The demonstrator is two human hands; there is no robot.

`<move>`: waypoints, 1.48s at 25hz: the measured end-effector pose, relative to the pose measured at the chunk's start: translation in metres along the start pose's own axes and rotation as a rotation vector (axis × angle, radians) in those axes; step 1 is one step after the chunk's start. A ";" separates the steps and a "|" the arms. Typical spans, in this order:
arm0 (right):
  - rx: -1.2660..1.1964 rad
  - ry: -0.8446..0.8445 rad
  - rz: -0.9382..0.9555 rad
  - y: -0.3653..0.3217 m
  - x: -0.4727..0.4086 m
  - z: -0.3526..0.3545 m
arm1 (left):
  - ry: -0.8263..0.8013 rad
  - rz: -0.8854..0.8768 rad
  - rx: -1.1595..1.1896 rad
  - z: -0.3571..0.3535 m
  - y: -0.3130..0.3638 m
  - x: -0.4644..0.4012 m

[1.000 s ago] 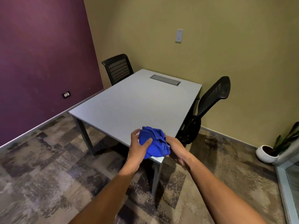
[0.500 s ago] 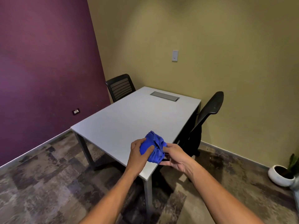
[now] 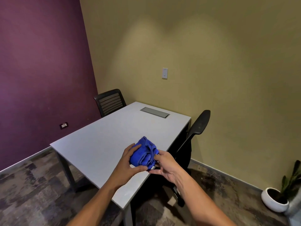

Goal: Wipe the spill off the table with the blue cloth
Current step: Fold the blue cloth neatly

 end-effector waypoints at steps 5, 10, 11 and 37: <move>0.031 0.027 0.009 -0.001 -0.039 0.012 | 0.172 0.079 0.182 0.015 -0.011 -0.043; 0.019 0.043 0.030 -0.007 -0.091 0.017 | 0.335 0.284 0.443 0.037 -0.046 -0.095; 0.042 0.043 0.039 -0.009 -0.101 0.017 | 0.372 0.351 0.521 0.043 -0.055 -0.104; 0.765 -0.749 0.449 -0.008 -0.222 -0.008 | 0.488 0.805 0.962 -0.024 -0.145 -0.202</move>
Point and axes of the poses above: each hand's wrist, its own x-axis away from the middle knuckle, its own z-axis out of the back of the hand, y = z × x, the point moved 9 cm from there along -x, towards the middle knuckle, and after that the axes turned 9 degrees about z, right-handed, at the moved point
